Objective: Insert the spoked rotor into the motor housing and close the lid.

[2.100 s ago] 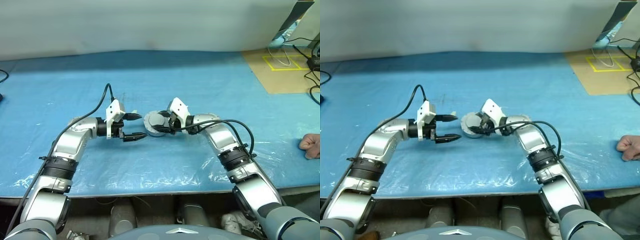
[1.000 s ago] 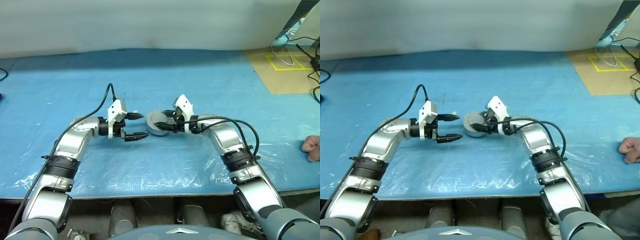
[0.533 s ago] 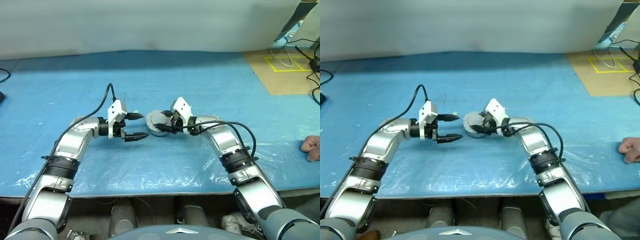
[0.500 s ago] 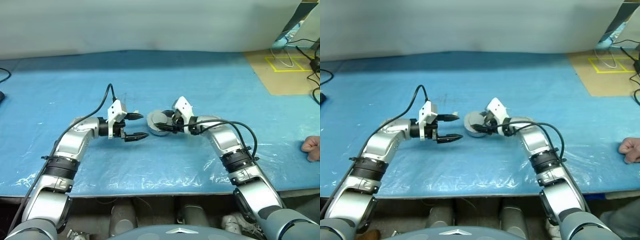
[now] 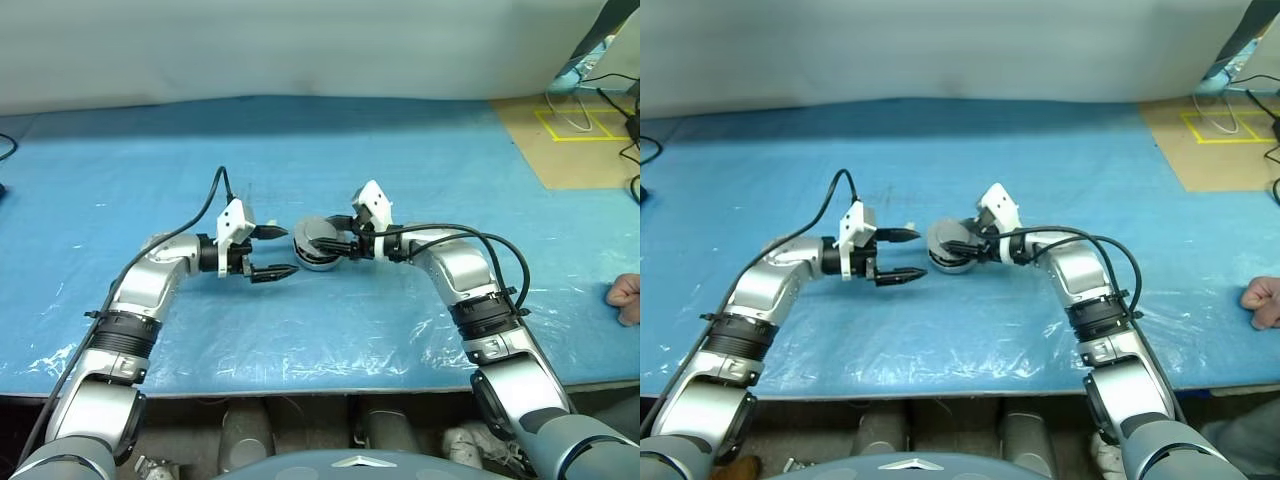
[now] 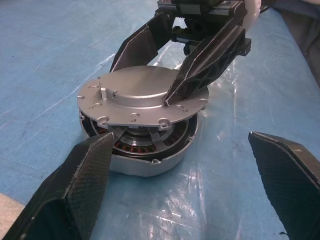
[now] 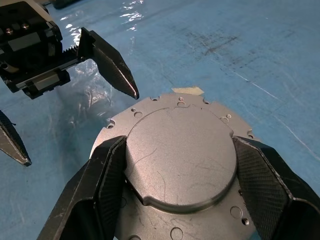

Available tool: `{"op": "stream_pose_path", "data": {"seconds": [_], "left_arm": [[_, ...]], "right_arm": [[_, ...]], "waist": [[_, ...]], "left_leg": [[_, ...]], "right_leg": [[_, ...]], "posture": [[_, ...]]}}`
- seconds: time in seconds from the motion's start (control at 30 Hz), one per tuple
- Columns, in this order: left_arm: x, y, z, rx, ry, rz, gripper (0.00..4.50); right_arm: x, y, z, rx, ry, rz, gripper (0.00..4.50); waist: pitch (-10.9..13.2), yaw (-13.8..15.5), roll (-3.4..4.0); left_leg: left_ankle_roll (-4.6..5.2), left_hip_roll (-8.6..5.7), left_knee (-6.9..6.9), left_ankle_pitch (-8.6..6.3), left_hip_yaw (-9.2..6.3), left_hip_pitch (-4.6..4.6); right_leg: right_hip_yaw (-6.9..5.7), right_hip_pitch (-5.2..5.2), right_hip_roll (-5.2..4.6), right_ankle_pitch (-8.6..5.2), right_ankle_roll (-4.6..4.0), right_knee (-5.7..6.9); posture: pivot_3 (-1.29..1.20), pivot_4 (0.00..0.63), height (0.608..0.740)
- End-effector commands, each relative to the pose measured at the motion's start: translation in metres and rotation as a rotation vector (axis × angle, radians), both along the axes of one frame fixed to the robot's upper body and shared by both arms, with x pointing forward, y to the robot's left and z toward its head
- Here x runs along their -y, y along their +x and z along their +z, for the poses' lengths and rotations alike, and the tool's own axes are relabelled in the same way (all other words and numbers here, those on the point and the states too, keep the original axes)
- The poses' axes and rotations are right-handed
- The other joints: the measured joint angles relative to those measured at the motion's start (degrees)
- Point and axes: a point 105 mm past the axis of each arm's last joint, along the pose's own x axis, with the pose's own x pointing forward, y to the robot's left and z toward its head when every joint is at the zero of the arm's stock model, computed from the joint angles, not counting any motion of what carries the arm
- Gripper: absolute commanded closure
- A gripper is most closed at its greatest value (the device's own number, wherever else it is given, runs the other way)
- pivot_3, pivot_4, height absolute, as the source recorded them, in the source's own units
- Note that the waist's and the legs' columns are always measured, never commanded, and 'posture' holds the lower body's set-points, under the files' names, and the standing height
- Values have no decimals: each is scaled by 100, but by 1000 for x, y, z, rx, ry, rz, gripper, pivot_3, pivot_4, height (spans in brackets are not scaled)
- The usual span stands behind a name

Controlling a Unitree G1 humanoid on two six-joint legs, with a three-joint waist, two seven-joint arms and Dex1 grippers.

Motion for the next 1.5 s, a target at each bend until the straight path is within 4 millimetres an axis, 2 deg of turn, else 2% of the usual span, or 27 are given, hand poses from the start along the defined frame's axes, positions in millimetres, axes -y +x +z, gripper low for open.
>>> {"op": "stream_pose_path", "data": {"seconds": [0.03, 0.27, 0.53, 0.77, 1.03, 1.23, 1.33, 1.5], "left_arm": [[0, 2, 9, 45, -1, -4, 0], [2, 3, 10, 51, -8, -1, 0], [2, 3, 9, 48, -8, -4, 0], [3, 2, 9, 45, -7, -10, 0], [3, -1, 10, 46, -2, -18, 0], [2, 0, 11, 52, 3, -22, 0], [3, 0, 12, 56, 3, -20, 0], [3, -1, 11, 56, 0, -19, 0]], "right_arm": [[5, 5, -8, 46, -70, -17, 1530], [8, 2, -43, -61, -88, -37, 1530], [9, 5, -44, -79, -62, -68, 1530], [9, 11, -61, -52, -138, -136, 1530], [19, -1, -79, -75, -191, -112, 1530], [28, -14, -95, -101, -272, -96, 1530], [26, -36, -114, -179, -311, -48, 1530], [26, -57, -116, -179, -350, 10, 1530]], "waist": [[0, -1, 0], [-1, -9, -1], [-1, -14, -1], [-2, -60, -2], [-2, -29, -1], [-4, 19, 0], [-10, 67, 1], [-50, 87, -8]], "left_leg": [[0, 0, 0, 0, 0, 1], [0, -1, 6, 0, 1, 15], [1, 0, 16, 0, 1, 30], [0, -1, 21, 0, 1, 44], [2, -4, 9, -2, 3, 121], [2, -7, 0, -2, 5, 117], [1, -7, -11, -2, 5, 120], [0, -14, -39, -3, 4, 131]], "right_leg": [[0, 0, 0, 0, 0, 1], [4, 10, -1, -6, -10, 8], [7, 21, -2, -12, -21, 19], [11, 26, -2, -13, -22, 31], [12, 108, -8, -16, -23, 8], [12, 111, -9, -20, -19, -11], [10, 111, -8, -20, -18, -11], [10, 119, -10, -36, -8, -18]], "posture": [[0, 150, 740], [0, 150, 740], [0, 150, 740], [0, 150, 740], [0, 150, 740], [0, 150, 740], [0, 150, 740], [0, 150, 740]]}}
